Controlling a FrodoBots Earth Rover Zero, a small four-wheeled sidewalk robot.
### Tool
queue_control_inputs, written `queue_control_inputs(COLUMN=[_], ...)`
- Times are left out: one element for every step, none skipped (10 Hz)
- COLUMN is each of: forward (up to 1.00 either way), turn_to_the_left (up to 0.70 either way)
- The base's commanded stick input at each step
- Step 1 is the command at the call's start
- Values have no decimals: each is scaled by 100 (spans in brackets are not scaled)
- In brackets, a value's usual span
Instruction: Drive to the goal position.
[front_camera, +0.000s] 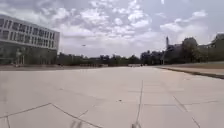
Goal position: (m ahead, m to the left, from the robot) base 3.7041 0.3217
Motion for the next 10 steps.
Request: queue_control_inputs(forward=[100,100,100,100,100,100,100,100,100,100], turn_to_the_left=[4,4,4,4,4,4,4,4,4,4])
